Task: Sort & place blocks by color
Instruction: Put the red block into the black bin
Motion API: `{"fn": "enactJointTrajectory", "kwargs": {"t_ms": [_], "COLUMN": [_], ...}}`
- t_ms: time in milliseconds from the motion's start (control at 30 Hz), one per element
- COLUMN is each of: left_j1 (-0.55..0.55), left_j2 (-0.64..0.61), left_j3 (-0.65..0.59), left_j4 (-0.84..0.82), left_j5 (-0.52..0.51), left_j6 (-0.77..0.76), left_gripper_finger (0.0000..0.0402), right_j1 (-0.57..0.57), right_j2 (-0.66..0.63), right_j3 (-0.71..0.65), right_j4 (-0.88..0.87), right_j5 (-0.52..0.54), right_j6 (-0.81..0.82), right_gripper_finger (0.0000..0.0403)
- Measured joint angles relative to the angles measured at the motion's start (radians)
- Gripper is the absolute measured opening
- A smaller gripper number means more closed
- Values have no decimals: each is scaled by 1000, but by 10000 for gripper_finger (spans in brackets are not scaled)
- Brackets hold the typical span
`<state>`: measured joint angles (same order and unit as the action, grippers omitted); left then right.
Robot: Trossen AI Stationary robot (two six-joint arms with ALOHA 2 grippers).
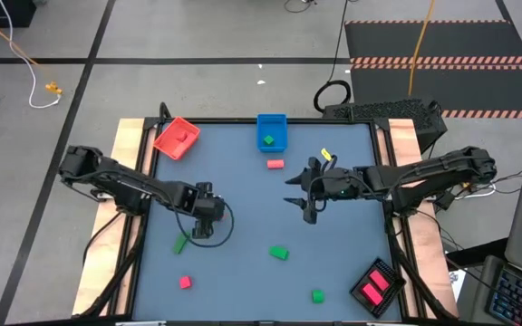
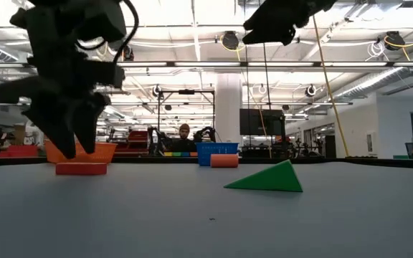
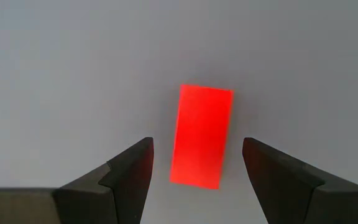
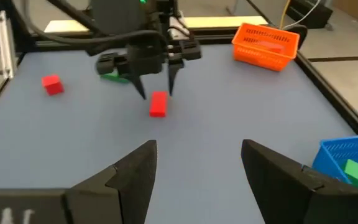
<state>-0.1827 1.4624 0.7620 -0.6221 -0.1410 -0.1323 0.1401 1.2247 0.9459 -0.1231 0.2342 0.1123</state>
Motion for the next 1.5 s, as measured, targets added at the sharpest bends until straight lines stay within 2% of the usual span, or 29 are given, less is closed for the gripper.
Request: {"fn": "enactJointTrajectory", "kwargs": {"t_ms": [200, 367, 467, 600, 700, 867, 1000, 1133, 1300, 1400, 1500], "left_j1": [22, 26, 25, 26, 27, 31, 43, 52, 38, 16, -3], "left_j2": [65, 100, 104, 106, 108, 108, 108, 108, 107, 107, 107], "left_j3": [0, 1, 2, 1, 1, 2, 23, 29, 29, 29, 29], "left_j4": [37, 85, 95, 130, 174, 235, 273, 372, 492, 601, 756], "left_j5": [1, 9, 10, 8, -4, -2, -3, -17, -171, -310, -381], "left_j6": [8, 47, 63, 97, 112, 132, 132, 141, 233, 361, 489], "left_gripper_finger": [250, 243, 212, 134, 126, 126, 126, 126, 126, 126, 126], "right_j1": [38, 59, 69, 87, 91, 91, 91, 82, 59, 49, 40], "right_j2": [-30, -80, -113, -127, -120, -113, -113, -105, -87, -74, -57], "right_j3": [0, 0, 0, 0, -7, -98, -228, -380, -530, -577, -582], "right_j4": [-74, -209, -302, -398, -387, -179, 128, 498, 777, 787, 802], "right_j5": [-1, -3, -3, -35, -77, -79, -80, -71, 25, 61, 87], "right_j6": [53, 148, 221, 290, 288, 201, 132, 158, 382, 505, 568], "right_gripper_finger": [228, 228, 228, 228, 228, 228, 228, 228, 228, 228, 228]}}
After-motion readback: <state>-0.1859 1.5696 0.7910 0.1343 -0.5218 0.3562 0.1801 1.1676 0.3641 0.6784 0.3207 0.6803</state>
